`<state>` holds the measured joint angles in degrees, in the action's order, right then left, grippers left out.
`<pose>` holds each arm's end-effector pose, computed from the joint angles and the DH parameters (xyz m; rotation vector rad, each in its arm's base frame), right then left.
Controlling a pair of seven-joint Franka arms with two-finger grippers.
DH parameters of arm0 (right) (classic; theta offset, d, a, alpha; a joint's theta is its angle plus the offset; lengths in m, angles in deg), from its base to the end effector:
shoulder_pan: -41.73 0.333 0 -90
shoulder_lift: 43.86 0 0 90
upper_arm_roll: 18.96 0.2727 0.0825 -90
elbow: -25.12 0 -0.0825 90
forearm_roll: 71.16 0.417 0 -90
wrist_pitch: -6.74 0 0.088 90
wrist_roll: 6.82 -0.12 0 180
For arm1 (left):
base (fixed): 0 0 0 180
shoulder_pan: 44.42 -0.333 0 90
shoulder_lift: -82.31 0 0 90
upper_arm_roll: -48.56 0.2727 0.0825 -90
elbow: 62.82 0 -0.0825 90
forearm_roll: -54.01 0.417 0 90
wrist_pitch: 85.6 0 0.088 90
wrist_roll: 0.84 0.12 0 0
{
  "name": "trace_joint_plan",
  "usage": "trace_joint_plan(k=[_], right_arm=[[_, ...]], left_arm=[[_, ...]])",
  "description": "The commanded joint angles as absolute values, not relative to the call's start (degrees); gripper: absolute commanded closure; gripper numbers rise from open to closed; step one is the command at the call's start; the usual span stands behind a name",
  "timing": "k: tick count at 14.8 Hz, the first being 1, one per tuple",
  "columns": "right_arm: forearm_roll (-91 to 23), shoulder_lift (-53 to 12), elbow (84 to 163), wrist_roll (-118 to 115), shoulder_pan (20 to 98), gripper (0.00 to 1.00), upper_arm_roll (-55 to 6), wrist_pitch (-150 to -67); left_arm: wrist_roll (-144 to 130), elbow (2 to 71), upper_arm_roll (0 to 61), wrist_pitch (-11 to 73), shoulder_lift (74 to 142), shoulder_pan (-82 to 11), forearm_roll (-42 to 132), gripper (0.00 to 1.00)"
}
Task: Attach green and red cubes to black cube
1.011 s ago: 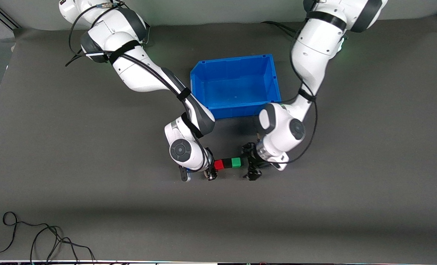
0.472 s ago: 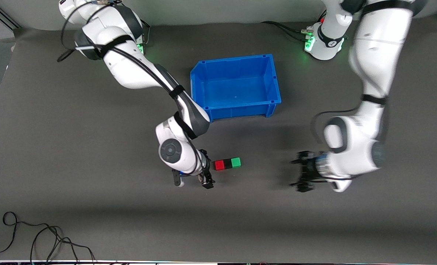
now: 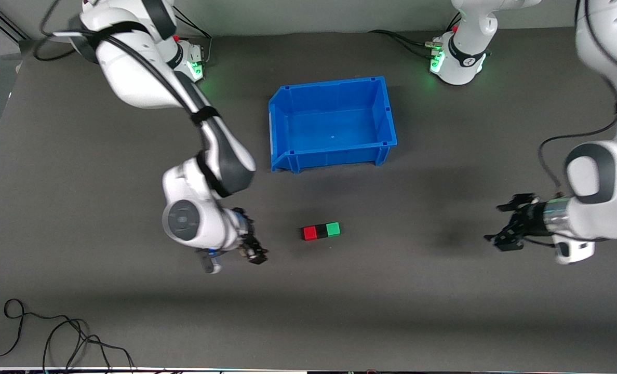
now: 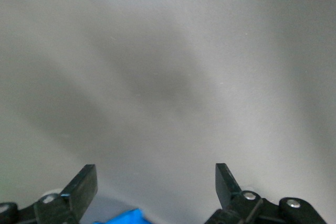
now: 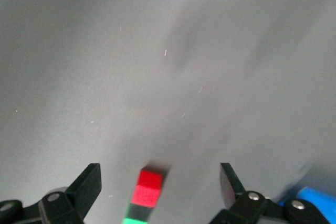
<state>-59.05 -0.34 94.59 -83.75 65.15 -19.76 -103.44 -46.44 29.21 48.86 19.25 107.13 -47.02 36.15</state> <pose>0.6815 0.3050 0.2644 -2.6573 1.4904 0.2661 0.6624 0.0046 0.2994 2.5868 1.3444 -0.4400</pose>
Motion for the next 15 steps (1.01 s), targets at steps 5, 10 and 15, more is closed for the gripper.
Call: trace_joint_plan(k=[5, 10, 15], right_arm=[[-59.56, -21.44, 117.93, -58.52, 63.09, 0.01, -27.65, -101.82], [-59.38, -25.75, 120.92, -44.66, 63.09, 0.01, -34.67, -98.73], [-60.08, -30.66, 122.14, -28.11, 63.61, 0.01, -41.81, -96.36]], left_arm=[[-29.56, 24.01, 47.5, 5.64, 98.58, -46.44, 46.87, 0.0], [-11.78, 25.42, 47.42, 4.4, 92.6, -41.62, 53.03, 0.0], [-0.75, 27.36, 47.5, 4.93, 88.38, -41.43, 54.27, 0.0]])
